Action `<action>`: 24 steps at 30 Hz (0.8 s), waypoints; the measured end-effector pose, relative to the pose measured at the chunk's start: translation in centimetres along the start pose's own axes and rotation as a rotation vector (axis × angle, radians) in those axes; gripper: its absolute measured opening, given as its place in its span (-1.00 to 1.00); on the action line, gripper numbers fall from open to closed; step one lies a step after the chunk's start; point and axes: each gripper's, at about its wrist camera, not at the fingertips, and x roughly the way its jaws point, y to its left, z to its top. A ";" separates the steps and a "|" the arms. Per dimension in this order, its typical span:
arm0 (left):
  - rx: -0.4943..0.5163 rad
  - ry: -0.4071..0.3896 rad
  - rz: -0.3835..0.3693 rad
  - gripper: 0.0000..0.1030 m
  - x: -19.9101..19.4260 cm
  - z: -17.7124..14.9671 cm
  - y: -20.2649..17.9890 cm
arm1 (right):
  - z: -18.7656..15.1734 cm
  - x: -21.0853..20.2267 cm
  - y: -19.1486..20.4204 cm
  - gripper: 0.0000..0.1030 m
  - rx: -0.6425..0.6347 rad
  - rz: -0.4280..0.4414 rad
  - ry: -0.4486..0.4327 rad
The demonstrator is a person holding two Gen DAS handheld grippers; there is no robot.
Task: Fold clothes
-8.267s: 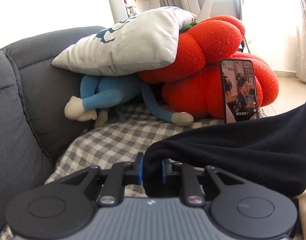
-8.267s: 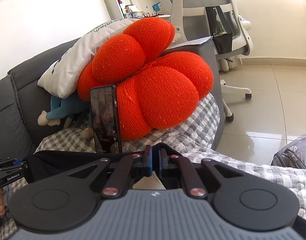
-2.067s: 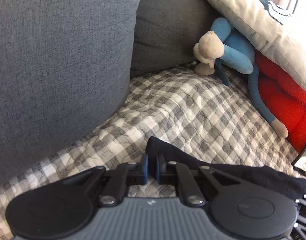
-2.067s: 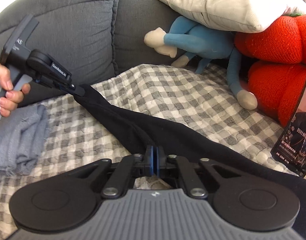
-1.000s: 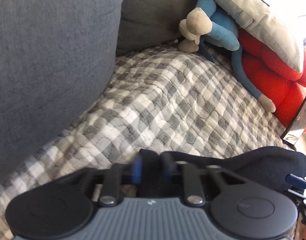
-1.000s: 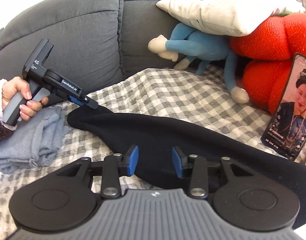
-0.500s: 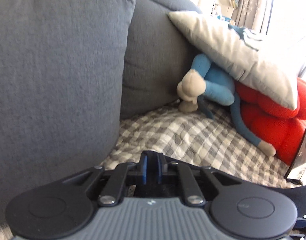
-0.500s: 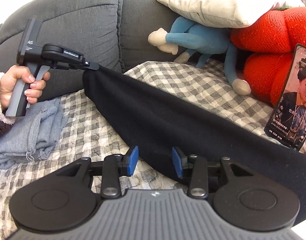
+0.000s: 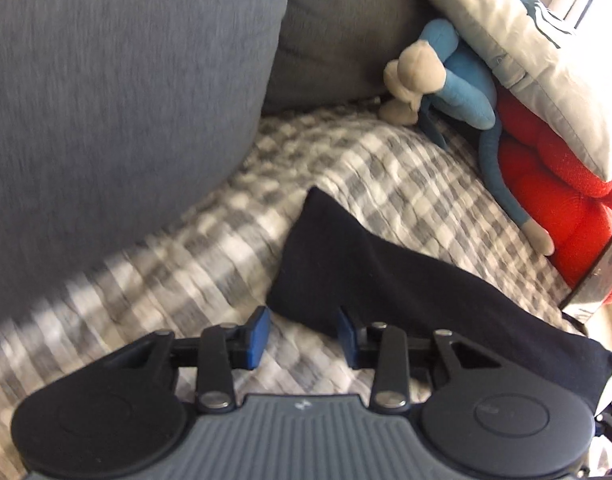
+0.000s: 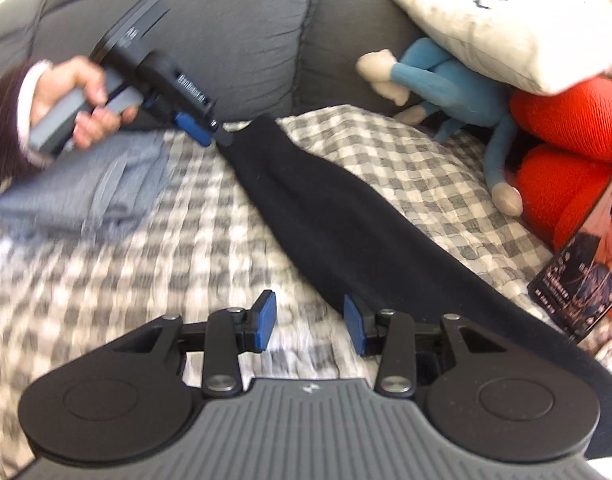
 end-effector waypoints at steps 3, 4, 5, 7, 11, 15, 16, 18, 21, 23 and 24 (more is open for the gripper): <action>-0.025 -0.021 0.031 -0.54 0.7 -0.4 -0.2 | -0.3 -0.8 0.1 -0.19 -0.059 -0.036 0.027; -0.032 -0.034 0.046 -0.66 0.8 -0.5 -0.2 | -0.3 -1.0 0.0 -0.19 -0.077 -0.048 0.039; -0.035 -0.049 0.061 -0.74 0.7 -0.5 -0.3 | -0.4 -1.4 -0.1 -0.19 -0.101 -0.063 0.057; -0.031 -0.079 0.081 -0.88 0.7 -0.8 -0.6 | -0.6 -2.3 -0.5 -0.18 -0.146 -0.093 0.100; -0.017 -0.184 0.138 -0.90 -0.1 -1.0 -1.1 | -1.6 -4.5 -1.6 -0.14 -0.171 -0.146 0.157; -0.012 -0.164 0.184 -0.88 0.2 -0.7 -1.6 | -2.9 -6.4 -2.5 -0.14 -0.105 -0.151 0.173; -0.004 -0.145 0.191 -0.84 0.4 -0.7 -1.9 | -3.3 -6.8 -2.6 -0.14 -0.082 -0.144 0.171; 0.011 -0.137 0.200 -0.79 0.0 -0.9 -2.5 | -3.8 -7.5 -2.6 -0.14 -0.035 -0.124 0.169; 0.056 -0.153 0.195 -0.27 -1.3 -1.5 -3.7 | -4.5 -8.8 -2.3 -0.14 0.017 -0.116 0.169; 0.087 -0.152 0.174 -0.20 -2.2 -2.0 -4.7 | -5.0 -9.9 -2.2 -0.14 0.065 -0.118 0.167; 0.101 -0.150 0.161 -0.19 -2.7 -2.2 -5.1 | -5.3 -10.5 -2.2 -0.14 0.091 -0.119 0.166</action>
